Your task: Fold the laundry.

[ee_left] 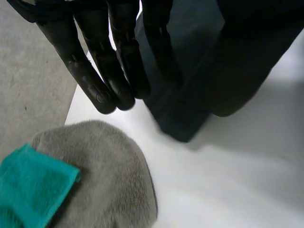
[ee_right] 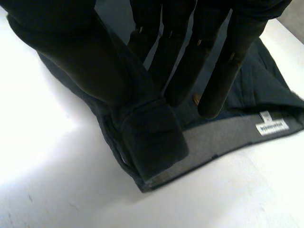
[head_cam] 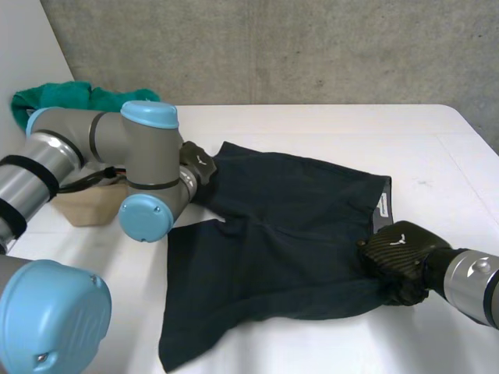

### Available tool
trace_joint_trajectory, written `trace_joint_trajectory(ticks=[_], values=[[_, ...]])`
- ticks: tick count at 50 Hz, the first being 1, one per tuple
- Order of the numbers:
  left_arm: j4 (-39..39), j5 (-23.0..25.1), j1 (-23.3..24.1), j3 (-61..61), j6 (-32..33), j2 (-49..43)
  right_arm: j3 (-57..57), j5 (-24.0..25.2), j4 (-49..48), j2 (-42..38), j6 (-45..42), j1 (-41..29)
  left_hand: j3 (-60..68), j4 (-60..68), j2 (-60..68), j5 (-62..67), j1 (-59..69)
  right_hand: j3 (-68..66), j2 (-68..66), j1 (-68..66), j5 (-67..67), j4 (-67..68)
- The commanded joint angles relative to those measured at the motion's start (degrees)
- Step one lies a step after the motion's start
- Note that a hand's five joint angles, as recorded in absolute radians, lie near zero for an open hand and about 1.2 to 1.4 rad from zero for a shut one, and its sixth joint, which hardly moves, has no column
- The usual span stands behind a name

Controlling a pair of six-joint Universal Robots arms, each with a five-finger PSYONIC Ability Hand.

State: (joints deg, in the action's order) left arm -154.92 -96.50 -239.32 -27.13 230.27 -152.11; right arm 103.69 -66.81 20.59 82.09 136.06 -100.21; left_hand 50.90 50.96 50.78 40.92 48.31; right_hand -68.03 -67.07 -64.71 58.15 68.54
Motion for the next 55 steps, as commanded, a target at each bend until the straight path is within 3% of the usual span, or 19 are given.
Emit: trace_joint_trajectory(ticks=[1,5,9,13,17,21,31,35,36,37,39,42,49,51,55], values=[[3.75,-4.31,0.61,-3.54,-7.11,7.78,-0.86,-1.65,-3.18,-0.44,2.72,-3.49,-37.65,-37.71,-37.52,-37.66,-35.06,-11.97,-12.93,-15.29,11.85,11.46],[4.63,-4.4,-0.44,-9.51,-14.4,16.3,-2.0,-2.89,-4.59,-0.7,4.3,-3.67,-40.9,-40.96,-40.78,-40.92,-38.31,-11.97,-12.93,-15.29,11.85,11.46],[4.98,-1.51,-1.41,-20.22,-23.45,26.23,-2.79,-3.24,-5.38,-0.79,6.67,-3.5,-40.86,-40.92,-40.74,-40.88,-38.27,-11.97,-12.93,-15.29,11.85,11.46],[4.81,7.26,-1.94,-36.62,-30.48,36.86,-3.5,-3.59,-6.17,-0.97,11.06,-3.32,-36.16,-36.22,-36.04,-36.18,-33.57,-11.97,-12.93,-15.29,11.85,11.46],[4.11,13.33,-1.68,-49.38,-32.16,42.5,-4.11,-4.9,-7.57,-1.23,15.19,-3.15,-33.29,-33.35,-33.16,-33.3,-30.7,-11.97,-12.93,-15.29,11.85,11.46],[1.48,15.11,-0.8,-58.1,-31.82,43.57,-4.73,-6.05,-8.63,-2.28,18.79,-3.14,-32.45,-32.51,-32.33,-32.47,-29.86,-11.97,-12.93,-15.29,11.85,11.46],[-0.64,11.51,2.46,-62.08,-31.11,37.95,-4.73,-7.81,-8.9,-2.11,19.86,-2.0,-23.04,-23.1,-22.91,-23.05,-20.45,-11.97,-12.93,-15.29,11.85,11.46],[-2.66,8.97,3.07,-60.68,-30.06,33.99,-4.2,-7.64,-8.2,-1.06,19.51,-1.74,-2.24,-2.3,-2.11,-2.25,0.35,-11.97,-12.93,-15.29,11.85,11.46],[-3.19,7.83,3.25,-60.15,-29.36,33.12,-3.94,-7.46,-7.5,-0.71,18.55,-1.74,18.48,18.42,18.6,18.46,21.07,-11.97,-12.93,-15.29,11.85,11.46],[-3.19,7.47,3.33,-59.89,-28.92,33.02,-3.76,-7.37,-6.88,-0.44,17.85,-1.74,28.99,28.93,29.12,28.98,31.58,-11.97,-12.93,-15.29,11.85,11.46],[-3.28,6.94,3.42,-59.8,-28.21,33.19,-2.98,-6.85,-4.69,0.09,15.22,-1.48,29.1,29.04,29.22,29.08,31.69,-11.97,-12.93,-15.29,11.85,11.46],[-2.49,7.37,3.77,-61.64,-26.55,35.56,-0.6,-4.74,3.82,2.11,4.24,-0.25,29.1,29.04,29.22,29.08,31.69,-11.97,-12.93,-15.29,11.85,11.46],[3.83,12.39,5.88,-67.44,-18.64,41.89,2.83,-2.63,21.67,3.08,-19.23,5.38,29.1,29.04,29.22,29.08,31.69,-11.97,-12.93,-15.29,11.85,11.46],[5.24,12.56,6.15,-67.53,-16.97,41.9,2.66,-2.01,22.57,2.64,-21.53,5.82,29.1,29.04,29.22,29.08,31.69,-11.97,-12.93,-15.29,11.85,11.46],[4.55,11.69,5.62,-65.43,-14.77,41.11,0.11,-1.31,18.01,-0.17,-17.16,5.21,29.1,29.04,29.22,29.08,31.69,-11.97,-12.93,-15.29,11.85,11.46]])
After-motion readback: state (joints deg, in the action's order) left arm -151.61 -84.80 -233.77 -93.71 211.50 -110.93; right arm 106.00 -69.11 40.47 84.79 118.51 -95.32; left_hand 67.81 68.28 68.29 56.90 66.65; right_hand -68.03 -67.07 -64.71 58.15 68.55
